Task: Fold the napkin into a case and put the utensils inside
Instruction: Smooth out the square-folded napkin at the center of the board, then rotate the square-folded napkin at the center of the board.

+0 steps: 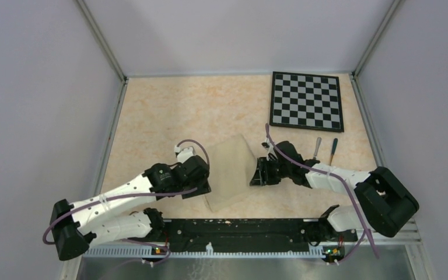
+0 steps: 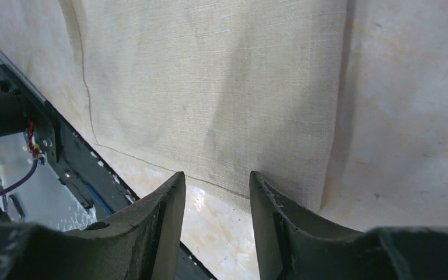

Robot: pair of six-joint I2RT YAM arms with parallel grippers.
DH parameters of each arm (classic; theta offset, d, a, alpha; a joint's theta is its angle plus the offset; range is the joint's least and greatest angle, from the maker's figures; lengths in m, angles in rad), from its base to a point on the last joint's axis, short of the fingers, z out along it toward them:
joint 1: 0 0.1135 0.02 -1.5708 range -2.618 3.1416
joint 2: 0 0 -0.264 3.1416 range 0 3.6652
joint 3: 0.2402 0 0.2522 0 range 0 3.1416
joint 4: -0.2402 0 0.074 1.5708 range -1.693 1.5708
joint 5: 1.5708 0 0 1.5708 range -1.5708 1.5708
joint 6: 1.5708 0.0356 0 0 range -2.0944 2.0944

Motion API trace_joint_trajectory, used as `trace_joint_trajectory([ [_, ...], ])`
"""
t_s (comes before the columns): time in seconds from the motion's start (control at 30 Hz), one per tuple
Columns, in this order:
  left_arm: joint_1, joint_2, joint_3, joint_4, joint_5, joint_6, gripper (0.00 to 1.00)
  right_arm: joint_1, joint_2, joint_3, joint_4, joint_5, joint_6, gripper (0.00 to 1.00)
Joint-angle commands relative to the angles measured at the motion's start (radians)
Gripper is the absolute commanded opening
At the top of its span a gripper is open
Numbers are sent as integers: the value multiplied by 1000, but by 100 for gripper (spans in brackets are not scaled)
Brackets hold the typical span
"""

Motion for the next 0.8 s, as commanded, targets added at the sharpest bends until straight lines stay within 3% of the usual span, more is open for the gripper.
trace_joint_trajectory([
  [0.0,40,79,143,64,-149,80,62,5,66,59,98,-42,-15,45],
  [0.23,355,364,267,245,40,322,66,-66,245,174,-128,404,-99,40],
  [0.43,441,568,402,297,38,567,83,-77,269,344,-248,638,-225,47],
  [0.57,456,611,409,310,101,662,86,-76,186,390,-233,475,-288,56],
  [0.77,461,621,301,354,241,726,85,-77,67,343,-220,284,-291,61],
])
